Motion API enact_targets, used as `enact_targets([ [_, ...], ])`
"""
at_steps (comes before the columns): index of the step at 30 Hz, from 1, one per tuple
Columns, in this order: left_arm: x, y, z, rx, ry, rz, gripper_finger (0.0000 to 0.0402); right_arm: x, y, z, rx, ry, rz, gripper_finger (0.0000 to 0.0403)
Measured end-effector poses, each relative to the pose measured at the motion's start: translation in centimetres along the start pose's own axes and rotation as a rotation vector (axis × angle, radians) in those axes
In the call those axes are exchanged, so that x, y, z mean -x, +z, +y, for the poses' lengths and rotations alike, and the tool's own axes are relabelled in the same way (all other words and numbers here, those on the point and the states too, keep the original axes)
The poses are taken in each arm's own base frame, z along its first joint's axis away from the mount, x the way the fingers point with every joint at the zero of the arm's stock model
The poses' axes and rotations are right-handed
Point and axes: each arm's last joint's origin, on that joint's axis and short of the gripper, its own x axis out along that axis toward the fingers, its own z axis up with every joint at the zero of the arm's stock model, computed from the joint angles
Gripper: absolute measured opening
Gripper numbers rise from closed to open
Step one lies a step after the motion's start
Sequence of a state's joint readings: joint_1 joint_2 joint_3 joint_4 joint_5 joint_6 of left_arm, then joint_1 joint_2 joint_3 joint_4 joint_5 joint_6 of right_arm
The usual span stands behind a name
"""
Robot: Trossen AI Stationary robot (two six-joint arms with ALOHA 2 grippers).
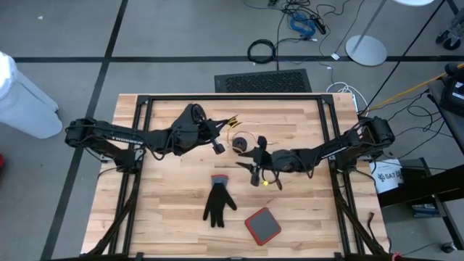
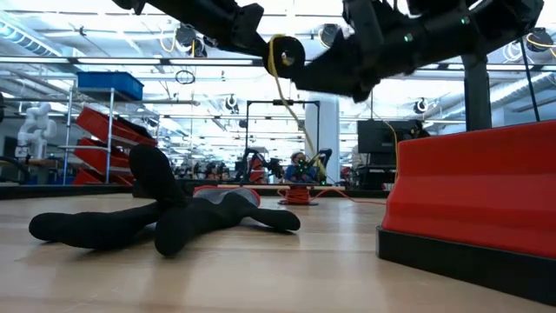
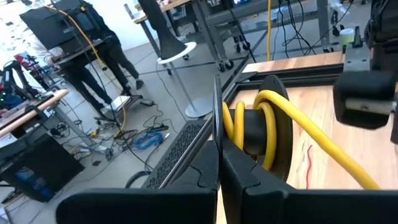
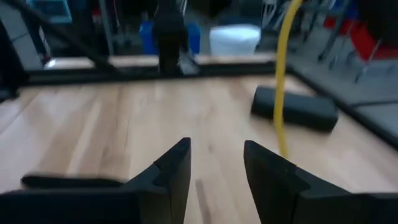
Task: Coil cords
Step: Uncoil the yellow wire from the black spool
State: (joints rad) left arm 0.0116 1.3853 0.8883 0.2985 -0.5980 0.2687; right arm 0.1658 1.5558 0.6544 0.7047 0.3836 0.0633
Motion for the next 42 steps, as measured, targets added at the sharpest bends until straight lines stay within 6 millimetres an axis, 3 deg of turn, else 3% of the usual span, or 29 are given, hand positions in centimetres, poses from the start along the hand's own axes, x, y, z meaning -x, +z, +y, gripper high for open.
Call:
enact_targets([
  [12, 0.0, 0.1, 0.0, 0.006, -0.011, -0.009, 0.0, -0.5, 1.3, -1.9, 0.0, -0.086, -0.118, 0.0136],
  [23, -0.1, 0.1, -0.2, 0.037, -0.042, -0.025, 0.0, -1.1, 2.0, -3.3, -0.034, -0.009, -0.208, 0.0136],
  [34, -1.4, -1.0, -1.6, 0.048, -0.084, -0.013, 0.0, -4.4, 1.0, -2.7, -0.022, -0.013, -0.18, 0.0135],
  [38, -1.5, -1.2, -1.7, 0.039, -0.087, -0.001, 0.0, -4.7, 0.8, -2.6, -0.012, -0.05, -0.163, 0.0113],
  [42, -1.3, -1.0, -1.7, 0.021, -0.088, -0.01, 0.0, -4.5, 0.9, -2.1, 0.006, -0.039, -0.153, 0.0063],
])
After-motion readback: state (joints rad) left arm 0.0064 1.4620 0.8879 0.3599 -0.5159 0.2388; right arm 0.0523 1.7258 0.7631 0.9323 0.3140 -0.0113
